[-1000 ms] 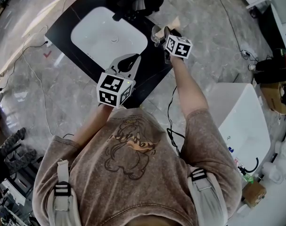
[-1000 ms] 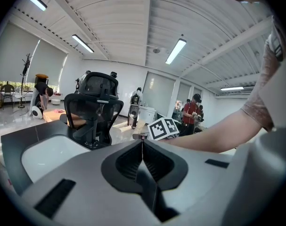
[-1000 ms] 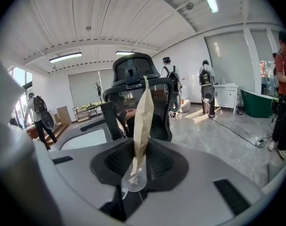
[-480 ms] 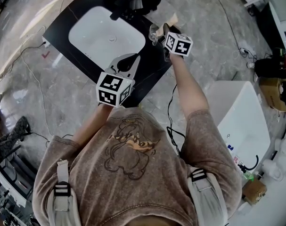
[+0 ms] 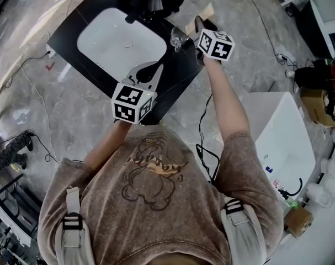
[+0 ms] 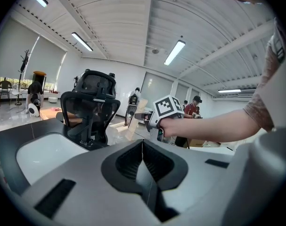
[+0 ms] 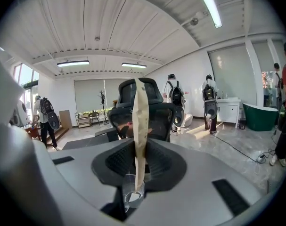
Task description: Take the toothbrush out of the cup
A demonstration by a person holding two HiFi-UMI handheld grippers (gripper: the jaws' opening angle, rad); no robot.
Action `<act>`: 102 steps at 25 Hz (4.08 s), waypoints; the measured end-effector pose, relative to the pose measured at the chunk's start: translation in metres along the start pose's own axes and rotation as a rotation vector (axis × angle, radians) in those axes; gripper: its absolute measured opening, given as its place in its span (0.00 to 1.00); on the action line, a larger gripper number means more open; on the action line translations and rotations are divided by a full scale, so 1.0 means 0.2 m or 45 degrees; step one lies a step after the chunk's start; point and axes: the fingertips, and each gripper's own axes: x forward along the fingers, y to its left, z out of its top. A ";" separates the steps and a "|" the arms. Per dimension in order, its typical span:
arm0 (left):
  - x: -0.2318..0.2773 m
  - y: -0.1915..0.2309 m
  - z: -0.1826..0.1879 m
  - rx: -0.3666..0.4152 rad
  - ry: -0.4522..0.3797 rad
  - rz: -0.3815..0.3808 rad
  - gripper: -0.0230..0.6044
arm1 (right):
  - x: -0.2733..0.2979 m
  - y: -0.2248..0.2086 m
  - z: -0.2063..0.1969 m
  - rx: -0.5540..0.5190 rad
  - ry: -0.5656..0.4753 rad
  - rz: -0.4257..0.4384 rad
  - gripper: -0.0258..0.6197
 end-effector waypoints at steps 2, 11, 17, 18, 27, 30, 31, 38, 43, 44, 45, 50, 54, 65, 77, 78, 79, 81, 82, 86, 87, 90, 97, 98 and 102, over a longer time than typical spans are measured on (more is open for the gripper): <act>0.00 -0.01 0.00 -0.001 0.000 -0.004 0.06 | -0.04 0.00 0.06 -0.005 -0.027 0.002 0.16; -0.01 -0.01 0.01 -0.001 -0.012 -0.012 0.06 | -0.35 0.13 0.18 0.000 -0.130 0.050 0.16; -0.02 -0.04 0.03 0.011 -0.023 -0.017 0.06 | -0.65 0.26 0.08 0.025 -0.145 0.070 0.16; -0.02 -0.05 0.03 0.013 -0.025 -0.016 0.06 | -0.70 0.27 0.05 0.017 -0.143 0.064 0.16; -0.05 -0.15 0.03 0.044 -0.044 0.010 0.06 | -1.02 0.38 -0.20 -0.012 -0.122 0.061 0.16; -0.07 -0.20 0.01 0.042 -0.047 0.029 0.06 | -1.11 0.42 -0.27 -0.019 -0.110 0.076 0.16; -0.09 -0.23 0.00 0.041 -0.051 0.036 0.06 | -1.13 0.43 -0.29 -0.016 -0.103 0.083 0.16; -0.17 -0.30 -0.04 0.049 -0.071 0.061 0.06 | -1.25 0.50 -0.38 0.013 -0.088 0.103 0.16; -0.27 -0.34 -0.04 0.063 -0.086 0.059 0.06 | -1.33 0.58 -0.44 0.032 -0.076 0.109 0.16; -0.29 -0.34 -0.05 0.065 -0.086 0.058 0.06 | -1.34 0.60 -0.45 0.039 -0.074 0.109 0.16; -0.32 -0.35 -0.06 0.065 -0.086 0.056 0.06 | -1.36 0.62 -0.46 0.044 -0.073 0.108 0.16; -0.49 -0.37 -0.15 0.067 -0.072 0.042 0.06 | -1.47 0.77 -0.53 0.057 -0.076 0.104 0.16; -0.65 -0.39 -0.23 0.065 -0.059 0.031 0.06 | -1.59 0.90 -0.60 0.073 -0.084 0.101 0.16; -1.08 -0.57 -0.41 0.115 -0.046 -0.040 0.06 | -1.97 1.23 -0.75 0.093 -0.110 0.065 0.16; -1.28 -0.72 -0.49 0.151 -0.068 -0.042 0.06 | -2.19 1.38 -0.83 0.097 -0.143 0.067 0.16; -1.29 -0.73 -0.50 0.150 -0.070 -0.038 0.06 | -2.21 1.38 -0.83 0.097 -0.148 0.065 0.16; -1.29 -0.74 -0.50 0.147 -0.070 -0.034 0.06 | -2.22 1.37 -0.83 0.098 -0.149 0.063 0.16; -1.30 -0.76 -0.51 0.140 -0.070 -0.029 0.06 | -2.24 1.37 -0.82 0.095 -0.149 0.062 0.16; -1.31 -0.77 -0.51 0.139 -0.069 -0.027 0.06 | -2.25 1.37 -0.82 0.092 -0.150 0.063 0.16; -1.32 -0.83 -0.54 0.132 -0.068 -0.019 0.06 | -2.31 1.34 -0.83 0.084 -0.157 0.065 0.16; -1.32 -0.85 -0.55 0.129 -0.067 -0.019 0.06 | -2.32 1.34 -0.83 0.083 -0.157 0.066 0.16; -1.34 -0.88 -0.57 0.125 -0.064 -0.018 0.06 | -2.35 1.34 -0.84 0.076 -0.157 0.071 0.16; -1.34 -0.91 -0.59 0.110 -0.068 0.003 0.06 | -2.38 1.33 -0.86 0.065 -0.158 0.080 0.15; -1.34 -0.92 -0.59 0.109 -0.068 0.004 0.06 | -2.38 1.33 -0.85 0.065 -0.157 0.083 0.15; -1.35 -0.92 -0.60 0.104 -0.061 0.011 0.06 | -2.39 1.34 -0.85 0.064 -0.158 0.096 0.15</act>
